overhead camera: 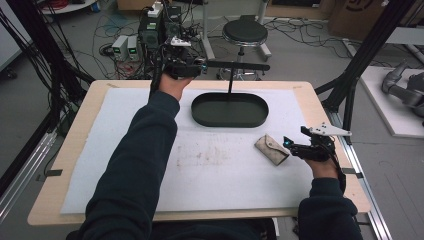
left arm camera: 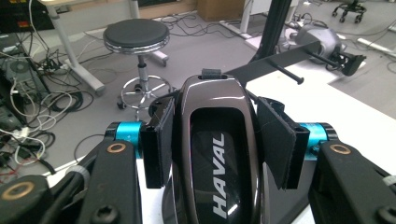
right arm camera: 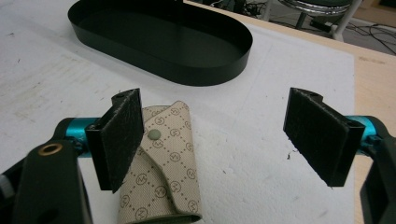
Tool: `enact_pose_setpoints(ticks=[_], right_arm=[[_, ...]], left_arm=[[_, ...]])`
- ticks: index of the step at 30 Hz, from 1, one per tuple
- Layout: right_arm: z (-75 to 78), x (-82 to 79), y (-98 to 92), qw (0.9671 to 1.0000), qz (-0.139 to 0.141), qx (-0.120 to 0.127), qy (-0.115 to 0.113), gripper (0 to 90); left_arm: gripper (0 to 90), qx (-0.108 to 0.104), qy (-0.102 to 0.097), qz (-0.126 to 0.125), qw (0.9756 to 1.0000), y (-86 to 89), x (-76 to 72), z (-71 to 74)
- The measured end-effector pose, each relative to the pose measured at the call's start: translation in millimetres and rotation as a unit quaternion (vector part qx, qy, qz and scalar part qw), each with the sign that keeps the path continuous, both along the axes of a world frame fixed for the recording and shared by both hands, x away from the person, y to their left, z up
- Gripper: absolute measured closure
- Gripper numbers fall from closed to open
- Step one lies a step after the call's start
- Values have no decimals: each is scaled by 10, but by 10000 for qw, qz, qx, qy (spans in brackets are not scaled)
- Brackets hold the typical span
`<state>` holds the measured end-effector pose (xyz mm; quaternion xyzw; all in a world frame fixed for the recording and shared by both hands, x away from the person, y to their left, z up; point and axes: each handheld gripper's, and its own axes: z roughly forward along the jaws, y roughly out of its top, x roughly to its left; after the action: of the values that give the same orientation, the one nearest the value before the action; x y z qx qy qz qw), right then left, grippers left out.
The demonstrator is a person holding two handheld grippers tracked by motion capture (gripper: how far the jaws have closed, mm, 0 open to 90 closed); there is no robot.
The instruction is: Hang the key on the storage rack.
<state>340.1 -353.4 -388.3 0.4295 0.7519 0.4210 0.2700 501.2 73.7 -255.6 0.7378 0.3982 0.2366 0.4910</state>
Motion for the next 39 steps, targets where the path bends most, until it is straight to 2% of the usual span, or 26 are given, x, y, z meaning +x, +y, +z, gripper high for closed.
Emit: enact_pose_setpoints(ticks=[9,12,17,22,24,26,28,31,35,37,39], right_arm=[[8,-22,-15,10000,-6,13,-17,208],[11,-29,-20,10000,-15,16,-19,208],[11,-33,-30,10000,-46,24,-13,208],[10,-35,-23,10000,-39,4,-6,208],[8,-33,-17,10000,-35,-7,-21,208],[7,-36,-13,10000,-28,-1,-10,208],[6,-36,-16,10000,-45,-9,-10,208],[1,-38,-18,10000,-31,-28,-1,208],[1,-45,-15,10000,-29,-26,0,208],[-5,-41,-18,10000,-19,-31,-1,208],[-8,-44,-14,10000,-32,-26,16,208]], left_arm=[[485,104,82,276,9995,0,106,-83],[485,169,219,469,9985,28,133,-153],[485,253,528,625,9963,101,167,-333],[485,370,795,635,9941,136,179,-604],[484,351,866,603,9938,131,188,-705],[484,328,864,532,9943,107,186,-781],[484,415,868,477,9942,71,179,-837],[484,434,856,409,9945,37,159,-920],[481,413,927,218,9946,63,113,-1036],[463,471,934,227,9943,94,78,-1061],[420,381,939,255,9945,150,44,-1069]])
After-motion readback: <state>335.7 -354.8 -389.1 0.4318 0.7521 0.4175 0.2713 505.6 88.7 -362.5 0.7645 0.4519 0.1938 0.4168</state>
